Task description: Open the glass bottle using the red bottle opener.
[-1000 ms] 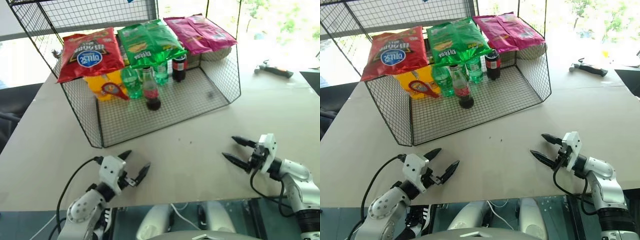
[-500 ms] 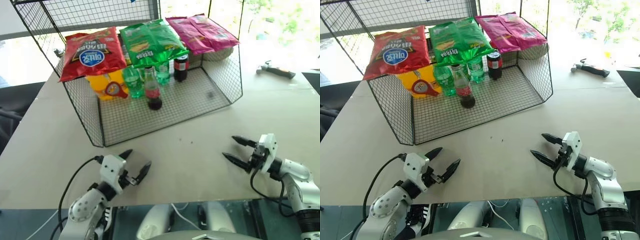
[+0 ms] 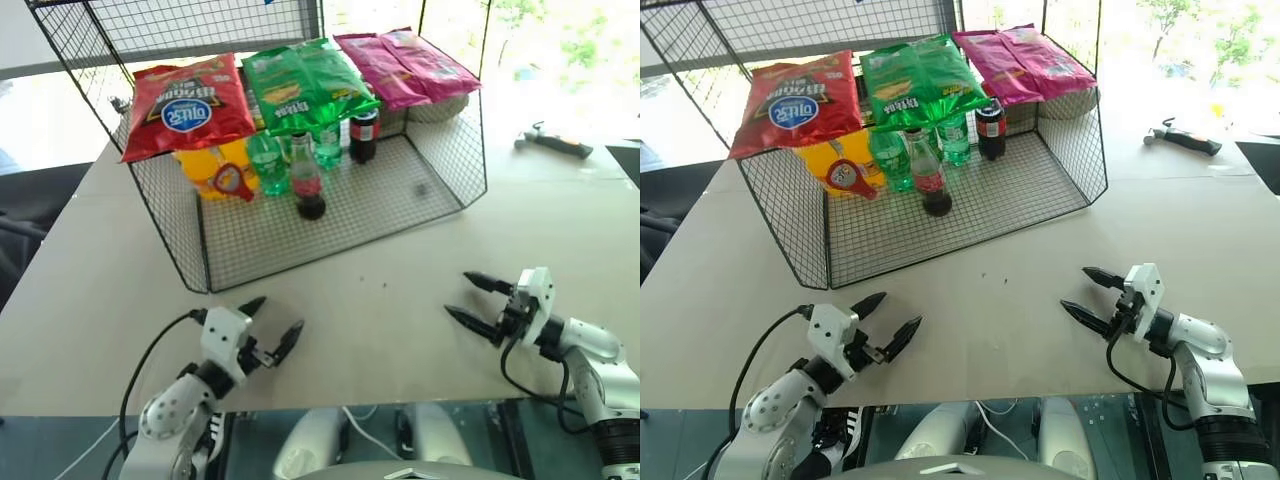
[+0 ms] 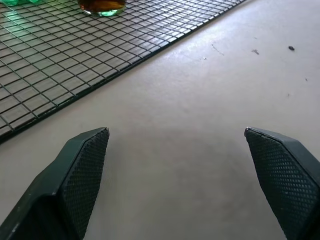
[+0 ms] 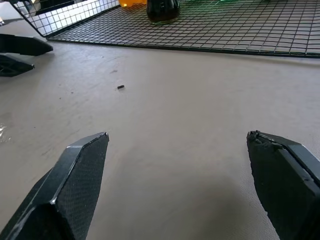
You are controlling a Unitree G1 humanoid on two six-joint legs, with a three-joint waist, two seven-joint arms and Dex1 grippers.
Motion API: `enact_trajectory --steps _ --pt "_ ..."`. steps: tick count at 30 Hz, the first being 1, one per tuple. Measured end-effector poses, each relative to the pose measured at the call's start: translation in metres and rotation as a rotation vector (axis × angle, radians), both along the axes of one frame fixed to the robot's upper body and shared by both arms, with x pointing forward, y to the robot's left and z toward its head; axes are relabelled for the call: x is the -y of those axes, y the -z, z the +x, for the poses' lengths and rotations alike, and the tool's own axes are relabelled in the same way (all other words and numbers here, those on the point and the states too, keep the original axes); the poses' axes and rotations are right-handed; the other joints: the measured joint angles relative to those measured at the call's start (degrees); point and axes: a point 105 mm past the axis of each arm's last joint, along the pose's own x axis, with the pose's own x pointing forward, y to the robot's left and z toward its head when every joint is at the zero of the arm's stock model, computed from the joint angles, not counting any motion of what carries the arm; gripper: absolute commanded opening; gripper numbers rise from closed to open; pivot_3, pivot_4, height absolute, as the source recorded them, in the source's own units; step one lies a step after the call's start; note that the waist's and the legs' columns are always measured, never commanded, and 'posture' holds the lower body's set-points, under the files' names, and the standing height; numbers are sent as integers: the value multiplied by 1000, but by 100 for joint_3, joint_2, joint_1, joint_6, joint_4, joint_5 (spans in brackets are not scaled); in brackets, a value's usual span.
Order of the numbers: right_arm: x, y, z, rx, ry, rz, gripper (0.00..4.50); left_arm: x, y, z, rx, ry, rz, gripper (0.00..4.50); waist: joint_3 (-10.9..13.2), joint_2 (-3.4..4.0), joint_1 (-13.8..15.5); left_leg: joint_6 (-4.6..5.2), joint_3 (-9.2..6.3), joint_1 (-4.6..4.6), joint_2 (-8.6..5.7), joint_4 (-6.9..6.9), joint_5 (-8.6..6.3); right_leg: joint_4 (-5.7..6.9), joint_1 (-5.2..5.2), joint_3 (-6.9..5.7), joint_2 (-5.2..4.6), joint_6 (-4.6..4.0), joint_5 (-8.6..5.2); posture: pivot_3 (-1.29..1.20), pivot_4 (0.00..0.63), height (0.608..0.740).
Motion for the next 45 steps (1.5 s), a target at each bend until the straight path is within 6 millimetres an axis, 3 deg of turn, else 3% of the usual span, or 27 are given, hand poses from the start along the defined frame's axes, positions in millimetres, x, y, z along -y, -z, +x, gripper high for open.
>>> enact_trajectory --steps 4,14,19,22,27,44,45 --pt "-8 0 -2 7 -33 -10 4432 -4 -6 11 31 -31 -1 4500 0 0 7 -1 0 -2 0 0 1 0 -2 0 1 -1 0 0 150 735" --pt "-69 -59 -7 120 -185 115 4432 -15 -65 58 272 -199 -103 4500 -1 -5 20 -5 -3 -9 -1 8 1 1 -8 -4 2 -2 3 0 150 735" --pt "-84 -85 -5 159 -203 174 4432 -25 -101 78 402 -326 -149 4500 -5 -13 18 3 -3 -17 -4 11 7 1 -16 -4 3 -5 5 0 150 735" --pt "-87 -90 -6 165 -214 180 4432 -27 -113 84 442 -368 -166 4500 -7 -15 16 15 -3 -23 -7 12 14 3 -25 -1 3 -8 7 0 150 735" --pt "-90 -92 -5 170 -217 183 4432 -33 -121 97 462 -443 -187 4500 -14 -29 16 15 -3 -72 -14 30 15 35 -82 2 2 -14 11 0 150 735" --pt "-91 -94 -4 194 -212 182 4432 -42 -130 119 484 -498 -175 4500 -15 -33 12 10 2 -74 -17 101 14 91 -78 9 4 -15 13 0 150 735" --pt "-91 -95 -4 196 -211 182 4482 -42 -131 120 488 -495 -176 4251 -15 -33 12 10 2 -74 -17 101 14 91 -78 9 4 -15 13 0 150 735"
